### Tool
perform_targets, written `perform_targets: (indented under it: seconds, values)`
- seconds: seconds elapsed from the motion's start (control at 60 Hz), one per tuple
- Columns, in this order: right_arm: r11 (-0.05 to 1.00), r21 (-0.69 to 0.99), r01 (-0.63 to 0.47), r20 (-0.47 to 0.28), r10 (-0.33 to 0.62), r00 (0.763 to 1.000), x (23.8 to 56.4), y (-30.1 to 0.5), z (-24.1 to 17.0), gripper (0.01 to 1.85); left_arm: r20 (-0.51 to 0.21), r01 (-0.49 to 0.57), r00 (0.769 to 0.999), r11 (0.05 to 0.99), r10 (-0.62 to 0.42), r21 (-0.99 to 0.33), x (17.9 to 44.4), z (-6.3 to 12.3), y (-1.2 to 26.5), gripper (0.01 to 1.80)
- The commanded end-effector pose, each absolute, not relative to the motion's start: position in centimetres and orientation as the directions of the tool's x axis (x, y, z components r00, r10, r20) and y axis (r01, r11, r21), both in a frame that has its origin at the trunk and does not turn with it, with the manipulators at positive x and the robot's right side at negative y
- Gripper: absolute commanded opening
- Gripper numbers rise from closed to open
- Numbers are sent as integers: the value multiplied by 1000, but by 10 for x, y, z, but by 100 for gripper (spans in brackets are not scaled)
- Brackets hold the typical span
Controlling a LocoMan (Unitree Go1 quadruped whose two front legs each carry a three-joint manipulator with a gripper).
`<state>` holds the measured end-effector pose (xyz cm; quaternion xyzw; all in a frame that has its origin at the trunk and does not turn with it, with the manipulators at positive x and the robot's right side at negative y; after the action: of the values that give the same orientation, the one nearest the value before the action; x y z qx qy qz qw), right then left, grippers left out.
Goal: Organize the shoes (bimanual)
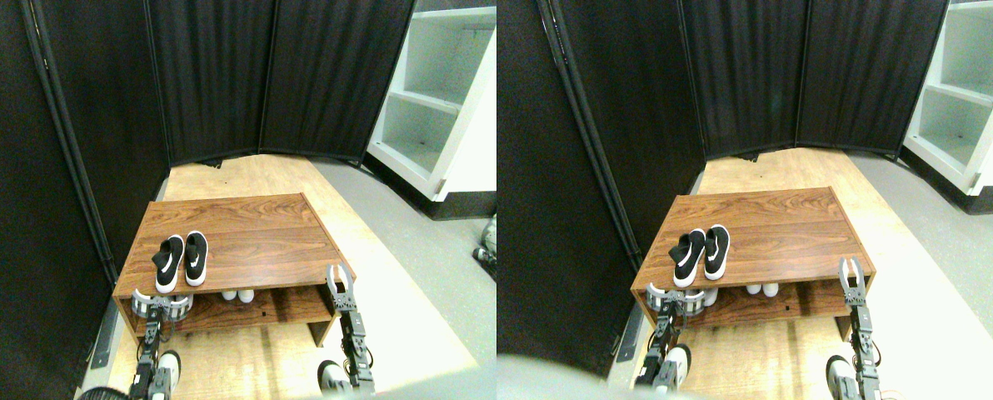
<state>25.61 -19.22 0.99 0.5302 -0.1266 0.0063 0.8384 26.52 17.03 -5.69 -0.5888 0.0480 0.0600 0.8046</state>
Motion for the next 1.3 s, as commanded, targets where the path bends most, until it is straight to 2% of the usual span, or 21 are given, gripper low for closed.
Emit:
perform_targets:
  seconds: [0.017,0.1,0.183,0.25,0.267,0.317,0.35,0.367,0.383,0.4,0.417,0.433,0.45,0.467,0.533,0.617,0.8,0.883,0.967,1.183,1.3]
  values:
    - [434,887,-157,232,-124,965,258,-194,9,9,-77,-80,997,286,20,-955,257,-43,169,143]
    - [439,886,-150,226,-128,966,259,-194,8,7,-62,-66,998,312,24,-948,241,-36,177,137]
    - [438,887,-144,224,-134,965,260,-194,8,6,-28,-46,998,340,57,-939,234,-29,193,119]
    - [421,895,-144,221,-138,966,260,-194,7,5,13,-11,997,329,73,-944,233,-23,210,101]
    - [421,895,-144,221,-138,966,260,-194,7,5,13,-11,997,329,73,-944,233,-23,210,101]
    - [419,895,-152,226,-132,965,261,-194,6,4,43,-9,990,361,137,-933,235,-17,224,74]
    - [419,895,-152,226,-133,965,261,-194,6,3,48,-8,988,358,148,-934,235,-16,226,69]
    - [420,895,-149,225,-137,965,261,-194,6,3,76,9,985,391,157,-920,238,-12,235,45]
    - [420,895,-149,225,-137,965,261,-194,6,3,76,9,985,391,157,-920,238,-12,235,45]
    - [421,896,-140,217,-140,966,261,-194,6,3,105,19,981,458,165,-889,242,-8,242,26]
    - [425,895,-137,216,-143,966,261,-194,6,4,122,24,977,481,173,-876,246,-6,246,14]
    - [425,895,-137,216,-143,966,261,-194,6,4,122,24,977,481,173,-876,246,-6,246,14]
    - [429,893,-136,217,-145,965,261,-194,6,5,132,29,975,483,181,-875,249,-3,249,4]
    - [429,893,-136,216,-145,966,261,-194,6,5,135,31,974,483,181,-875,251,-2,250,1]
    - [416,899,-136,213,-144,967,260,-194,5,5,137,30,973,491,184,-871,264,5,258,1]
    - [418,898,-136,214,-145,966,260,-193,5,6,126,45,985,532,117,-846,278,8,266,1]
    - [421,895,-144,220,-138,966,261,-192,4,5,95,22,991,576,96,-817,310,4,274,1]
    - [420,897,-142,219,-142,965,262,-191,5,6,45,-48,987,551,154,-833,324,-4,267,1]
    - [435,888,-152,231,-133,964,262,-191,5,5,15,-81,985,545,169,-834,333,-13,261,1]
    - [451,881,-144,229,-140,963,264,-190,7,7,-8,-124,974,504,227,-855,340,-31,238,1]
    - [439,886,-150,234,-144,961,265,-190,7,8,-30,-152,968,485,251,-861,339,-35,230,1]
